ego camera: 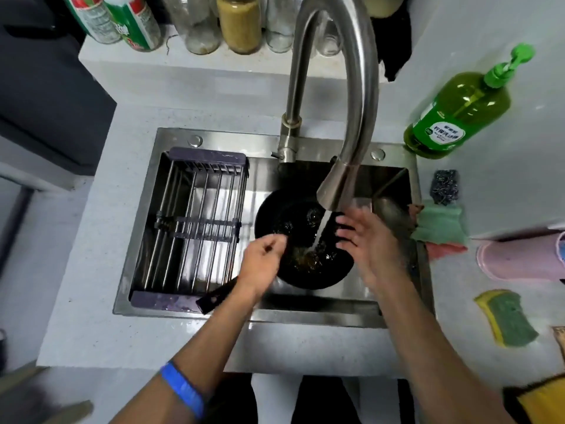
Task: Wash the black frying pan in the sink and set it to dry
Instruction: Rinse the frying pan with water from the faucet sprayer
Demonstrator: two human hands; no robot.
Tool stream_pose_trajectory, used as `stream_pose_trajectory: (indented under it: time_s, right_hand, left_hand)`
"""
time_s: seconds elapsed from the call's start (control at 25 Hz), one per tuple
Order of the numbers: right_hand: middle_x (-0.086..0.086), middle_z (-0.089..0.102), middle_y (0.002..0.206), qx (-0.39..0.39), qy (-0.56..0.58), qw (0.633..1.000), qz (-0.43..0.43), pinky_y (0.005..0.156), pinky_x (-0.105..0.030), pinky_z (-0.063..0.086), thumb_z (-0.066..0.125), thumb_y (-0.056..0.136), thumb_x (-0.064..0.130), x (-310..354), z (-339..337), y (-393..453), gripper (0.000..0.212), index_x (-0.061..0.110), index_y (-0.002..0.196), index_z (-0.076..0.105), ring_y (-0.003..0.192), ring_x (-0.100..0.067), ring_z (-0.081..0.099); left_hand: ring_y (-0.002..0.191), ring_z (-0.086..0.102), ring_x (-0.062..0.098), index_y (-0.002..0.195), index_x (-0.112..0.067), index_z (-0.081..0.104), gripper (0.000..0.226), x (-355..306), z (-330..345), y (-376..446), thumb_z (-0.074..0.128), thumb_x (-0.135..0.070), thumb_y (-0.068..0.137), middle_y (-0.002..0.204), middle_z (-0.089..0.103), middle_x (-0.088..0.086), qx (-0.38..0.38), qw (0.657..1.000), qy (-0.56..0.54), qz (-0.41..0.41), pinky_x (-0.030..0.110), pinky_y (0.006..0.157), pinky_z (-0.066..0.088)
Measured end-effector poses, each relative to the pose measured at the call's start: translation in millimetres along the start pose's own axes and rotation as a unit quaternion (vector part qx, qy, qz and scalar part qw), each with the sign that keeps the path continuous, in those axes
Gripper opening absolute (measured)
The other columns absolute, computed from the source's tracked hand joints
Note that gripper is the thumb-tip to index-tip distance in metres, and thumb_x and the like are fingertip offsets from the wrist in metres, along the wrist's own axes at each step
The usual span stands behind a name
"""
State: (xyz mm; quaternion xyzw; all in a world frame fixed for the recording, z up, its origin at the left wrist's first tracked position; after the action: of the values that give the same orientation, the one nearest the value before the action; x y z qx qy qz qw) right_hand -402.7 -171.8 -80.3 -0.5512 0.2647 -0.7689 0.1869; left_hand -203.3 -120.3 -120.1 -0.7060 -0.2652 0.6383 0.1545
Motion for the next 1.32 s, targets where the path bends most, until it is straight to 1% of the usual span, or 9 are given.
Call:
stream_pose_trajectory:
  time_s: [0.12, 0.24, 0.36, 0.56, 0.68, 0.8, 1.0, 1.2, 1.32]
  right_hand:
    - [-0.014, 0.074, 0.094, 0.002, 0.179, 0.973, 0.148, 0.076, -0.032, 0.054, 0.040, 0.106, 0.026, -59, 31, 21, 0.037, 0.002, 0.099, 0.067, 0.088, -0.022, 0.069]
    - [-0.016, 0.074, 0.084, -0.060, 0.093, 0.986, 0.122, 0.065, -0.033, 0.057, 0.054, 0.100, 0.014, -70, 20, 38, 0.023, 0.004, 0.089, 0.071, 0.082, -0.029, 0.071]
    - [-0.019, 0.074, 0.110, 0.023, 0.130, 0.983, 0.129, 0.093, -0.035, 0.055, 0.049, 0.103, 0.016, -73, 22, 36, 0.027, 0.000, 0.112, 0.069, 0.104, -0.026, 0.072]
    - [-0.017, 0.072, 0.104, -0.045, -0.113, 0.981, 0.151, 0.063, -0.027, 0.055, 0.060, 0.096, 0.009, -93, -49, 57, 0.017, 0.005, 0.110, 0.069, 0.081, -0.024, 0.067]
    - [-0.011, 0.063, 0.115, -0.199, -0.235, 0.929, 0.207, 0.074, -0.033, 0.053, 0.069, 0.086, 0.014, -134, -120, 77, 0.040, 0.010, 0.124, 0.059, 0.094, -0.026, 0.060]
    - [-0.010, 0.061, 0.120, -0.188, -0.170, 0.923, 0.291, 0.088, -0.045, 0.055, 0.066, 0.092, 0.011, -179, -130, 100, 0.031, 0.010, 0.122, 0.058, 0.107, -0.030, 0.060]
    - [-0.015, 0.059, 0.090, -0.183, -0.218, 0.930, 0.234, 0.040, -0.025, 0.053, 0.050, 0.094, -0.010, -156, -127, 111, 0.015, 0.003, 0.093, 0.058, 0.074, -0.024, 0.057]
    - [-0.019, 0.067, 0.071, -0.211, -0.333, 0.913, 0.102, 0.049, -0.032, 0.054, 0.063, 0.074, 0.013, -43, -134, 65, 0.025, -0.007, 0.089, 0.065, 0.056, -0.032, 0.066]
    - [-0.015, 0.065, 0.065, -0.193, -0.515, 0.835, 0.023, 0.062, -0.043, 0.054, 0.065, 0.077, 0.028, 29, -110, 28, 0.027, 0.001, 0.073, 0.064, 0.065, -0.034, 0.065]
  left_hand:
    - [0.089, 0.065, 0.016, 0.102, -0.014, 0.069, 0.040, 0, 86, 27, 0.044, -0.045, 0.099, 0.097, 0.070, 0.006, 0.060, 0.923, -0.336, -0.175, 0.031, 0.086, 0.053]
    - [0.083, 0.067, 0.023, 0.088, -0.013, 0.069, 0.033, 15, 97, 37, 0.048, -0.037, 0.094, 0.089, 0.071, 0.009, -0.026, 0.935, -0.291, -0.202, 0.035, 0.076, 0.055]
    - [0.081, 0.070, 0.022, 0.085, -0.011, 0.072, 0.031, 13, 92, 42, 0.051, -0.031, 0.097, 0.085, 0.074, 0.008, -0.068, 0.944, -0.286, -0.152, 0.033, 0.075, 0.057]
    - [0.091, 0.068, 0.022, 0.079, -0.022, 0.066, 0.013, 23, 54, 44, 0.060, -0.022, 0.091, 0.087, 0.072, -0.001, -0.040, 0.980, 0.189, -0.042, 0.037, 0.086, 0.054]
    - [0.110, 0.052, 0.029, 0.110, -0.018, 0.058, 0.023, 49, 7, 35, 0.053, -0.028, 0.090, 0.115, 0.057, 0.006, -0.058, 0.834, 0.548, -0.022, 0.042, 0.092, 0.045]
    - [0.116, 0.043, 0.029, 0.124, -0.013, 0.046, 0.036, 69, -10, 31, 0.049, -0.021, 0.089, 0.124, 0.049, 0.010, -0.032, 0.755, 0.655, -0.002, 0.039, 0.097, 0.038]
    - [0.118, 0.047, 0.030, 0.130, -0.008, 0.043, 0.047, 78, -8, 50, 0.051, -0.029, 0.089, 0.125, 0.055, 0.013, -0.003, 0.690, 0.722, -0.045, 0.039, 0.099, 0.036]
    - [0.113, 0.052, 0.028, 0.123, -0.012, 0.048, 0.050, 58, 11, 30, 0.051, -0.048, 0.089, 0.120, 0.057, 0.010, 0.037, 0.738, 0.674, -0.018, 0.039, 0.091, 0.044]
    - [0.102, 0.062, 0.025, 0.116, -0.016, 0.053, 0.047, 55, 20, 5, 0.055, -0.054, 0.088, 0.109, 0.064, 0.005, 0.058, 0.795, 0.604, 0.001, 0.034, 0.081, 0.047]
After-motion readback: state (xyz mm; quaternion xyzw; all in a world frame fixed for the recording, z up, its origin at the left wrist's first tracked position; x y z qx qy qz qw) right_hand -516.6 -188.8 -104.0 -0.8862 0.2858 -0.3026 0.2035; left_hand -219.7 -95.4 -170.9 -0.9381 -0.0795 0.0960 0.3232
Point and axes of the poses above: each hand's wrist, its own y-axis towards the middle knuckle, its own z-axis out of the palm, x = y × z, the point moved 8 cm from there along y, towards the middle knuckle
